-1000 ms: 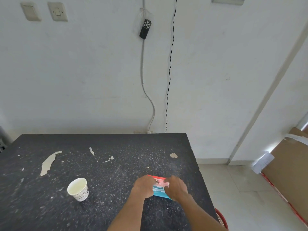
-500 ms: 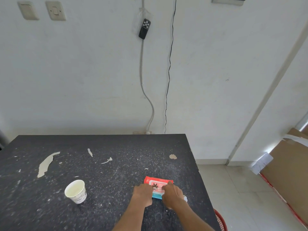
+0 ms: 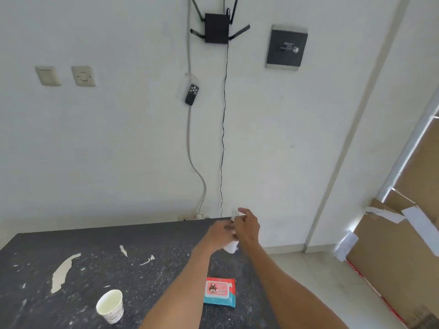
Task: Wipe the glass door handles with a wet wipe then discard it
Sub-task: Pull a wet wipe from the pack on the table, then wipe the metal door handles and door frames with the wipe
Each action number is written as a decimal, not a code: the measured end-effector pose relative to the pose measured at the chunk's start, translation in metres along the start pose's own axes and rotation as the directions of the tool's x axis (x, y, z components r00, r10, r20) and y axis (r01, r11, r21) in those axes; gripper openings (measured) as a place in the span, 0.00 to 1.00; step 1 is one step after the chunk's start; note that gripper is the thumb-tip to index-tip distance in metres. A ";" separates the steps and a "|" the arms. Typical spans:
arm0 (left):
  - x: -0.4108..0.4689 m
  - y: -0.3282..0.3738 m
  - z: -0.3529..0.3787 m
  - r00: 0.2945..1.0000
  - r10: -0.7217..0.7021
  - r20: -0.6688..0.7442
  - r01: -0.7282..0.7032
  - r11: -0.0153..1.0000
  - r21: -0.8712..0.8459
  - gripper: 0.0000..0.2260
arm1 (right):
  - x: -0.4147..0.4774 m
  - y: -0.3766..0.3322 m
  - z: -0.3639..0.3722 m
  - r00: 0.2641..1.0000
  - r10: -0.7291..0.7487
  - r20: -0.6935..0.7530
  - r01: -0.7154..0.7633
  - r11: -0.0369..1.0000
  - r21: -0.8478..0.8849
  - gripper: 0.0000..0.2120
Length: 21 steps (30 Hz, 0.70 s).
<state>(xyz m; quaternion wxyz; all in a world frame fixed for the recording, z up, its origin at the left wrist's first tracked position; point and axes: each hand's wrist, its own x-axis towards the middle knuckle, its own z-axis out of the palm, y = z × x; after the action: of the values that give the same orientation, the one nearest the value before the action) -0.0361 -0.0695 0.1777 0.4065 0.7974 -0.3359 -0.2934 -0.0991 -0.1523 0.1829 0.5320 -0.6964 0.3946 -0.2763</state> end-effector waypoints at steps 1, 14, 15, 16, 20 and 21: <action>-0.004 0.019 -0.010 0.999 0.023 -0.035 -0.025 0.997 -0.074 0.10 | 0.001 -0.018 -0.006 1.000 -0.022 0.001 0.022 0.999 0.045 0.17; -0.051 0.157 -0.063 0.951 0.211 -0.226 -0.285 0.880 -0.379 0.06 | -0.025 -0.145 -0.126 0.932 -0.328 -0.155 0.339 0.940 0.044 0.03; -0.053 0.164 -0.061 0.951 0.208 -0.228 -0.286 0.873 -0.394 0.06 | -0.025 -0.147 -0.134 0.929 -0.331 -0.167 0.341 0.939 0.038 0.03; -0.053 0.171 -0.058 0.951 0.209 -0.226 -0.288 0.864 -0.412 0.06 | -0.027 -0.150 -0.143 0.924 -0.333 -0.186 0.344 0.938 0.032 0.03; -0.050 0.211 -0.039 0.956 0.231 -0.181 -0.292 0.812 -0.506 0.07 | -0.035 -0.156 -0.190 0.895 -0.342 -0.285 0.362 0.932 0.016 0.03; -0.048 0.221 -0.033 0.955 0.245 -0.166 -0.296 0.807 -0.512 0.07 | -0.035 -0.158 -0.202 0.888 -0.337 -0.312 0.359 0.933 0.017 0.03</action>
<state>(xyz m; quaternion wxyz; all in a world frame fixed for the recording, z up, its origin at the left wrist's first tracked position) -0.1063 -0.1155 0.3899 0.6636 0.6103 -0.3327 -0.2766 -0.2402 -0.2087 0.3920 0.4321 -0.6847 0.3300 -0.4854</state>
